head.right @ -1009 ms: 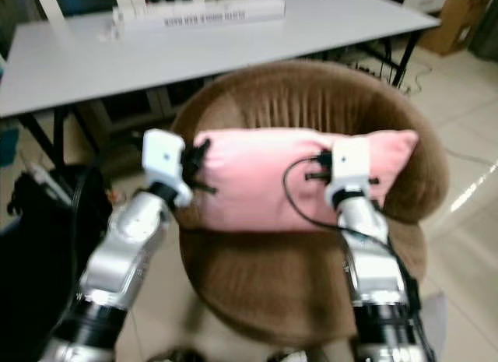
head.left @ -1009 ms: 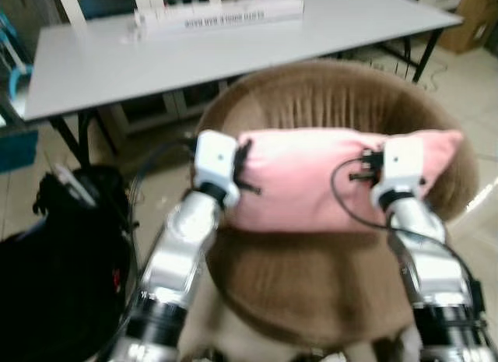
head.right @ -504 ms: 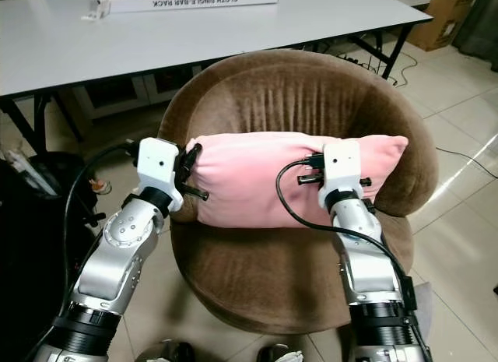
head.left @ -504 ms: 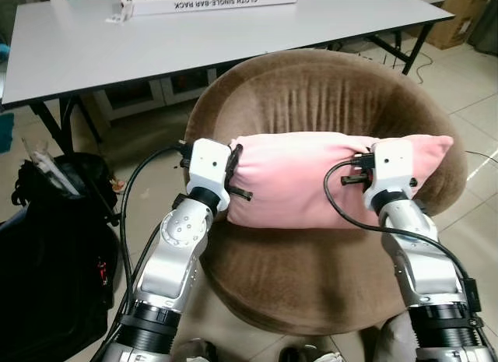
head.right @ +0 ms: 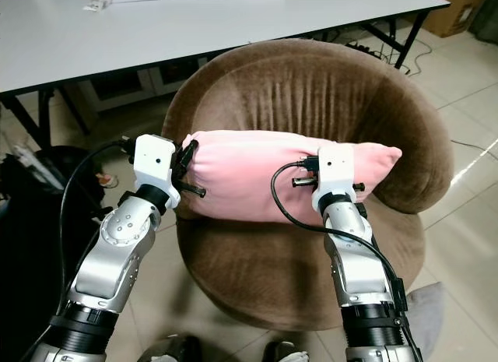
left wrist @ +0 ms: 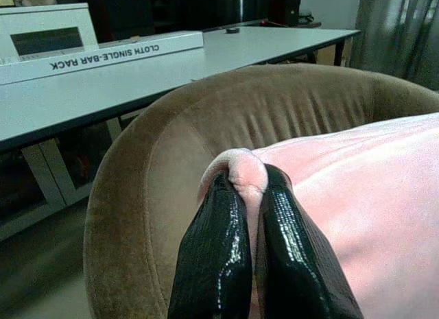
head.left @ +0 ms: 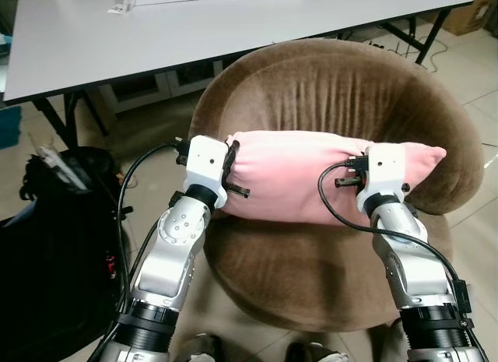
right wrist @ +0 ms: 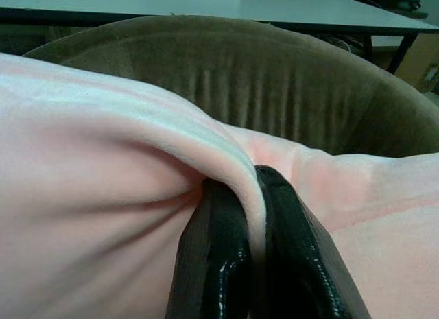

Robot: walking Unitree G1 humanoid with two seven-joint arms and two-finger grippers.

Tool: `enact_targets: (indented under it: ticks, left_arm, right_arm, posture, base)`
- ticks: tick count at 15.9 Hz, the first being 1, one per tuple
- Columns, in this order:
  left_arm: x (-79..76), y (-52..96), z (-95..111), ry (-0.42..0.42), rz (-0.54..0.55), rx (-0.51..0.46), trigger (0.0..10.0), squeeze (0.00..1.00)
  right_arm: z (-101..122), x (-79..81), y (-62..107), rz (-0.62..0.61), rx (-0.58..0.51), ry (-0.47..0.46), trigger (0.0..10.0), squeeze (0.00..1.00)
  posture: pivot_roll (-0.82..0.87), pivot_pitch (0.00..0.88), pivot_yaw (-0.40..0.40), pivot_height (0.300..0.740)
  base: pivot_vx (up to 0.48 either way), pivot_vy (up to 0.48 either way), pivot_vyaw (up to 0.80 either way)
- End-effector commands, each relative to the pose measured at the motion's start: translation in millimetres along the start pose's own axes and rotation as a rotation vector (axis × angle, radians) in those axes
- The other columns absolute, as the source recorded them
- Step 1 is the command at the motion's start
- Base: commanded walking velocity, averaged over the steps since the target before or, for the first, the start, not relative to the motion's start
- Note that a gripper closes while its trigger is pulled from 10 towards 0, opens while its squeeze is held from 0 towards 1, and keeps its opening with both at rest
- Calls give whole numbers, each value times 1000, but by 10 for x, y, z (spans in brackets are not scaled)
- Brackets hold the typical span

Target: Move the pillow to the sofa from floor

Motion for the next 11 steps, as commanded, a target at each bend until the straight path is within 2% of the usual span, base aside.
enact_targets:
  ticks: [1, 7, 9, 11]
  left_arm:
    - [-11, -27, 13, -6, -9, -1, 10000, 0]
    - [-39, -21, -69, 12, -4, 37, 10000, 0]
    - [-68, -15, -272, 0, -40, 116, 10000, 0]
    - [-86, -16, -412, 26, -49, 173, 10000, 0]
  right_arm:
    - [118, -84, 22, -39, -44, -1, 10000, 0]
    - [115, -111, -11, -32, -31, 15, 10000, 0]
    - [21, -43, -121, 11, 22, 58, 10000, 0]
    - [-52, -21, -190, 29, 56, 88, 10000, 0]
  posture:
    - [-6, 144, 38, 729]
    - [-8, 148, 16, 729]
    - [-5, 165, 10, 729]
    - [-5, 182, 2, 729]
  base:
    - [0, 0, 0]
    - [0, 0, 0]
    - [0, 0, 0]
    - [0, 0, 0]
Point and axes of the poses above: a point about 5 cm out from each wrist's last joint towards the gripper, its own y axis pointing back from the gripper into the wrist, its own z axis along the axis of the wrist's last joint, x = y × z, the point moved 5 cm from there along -y, pointing out of the wrist towards the gripper, and after that the axes turned 11 degrees about -y, right-handed, at the moved point
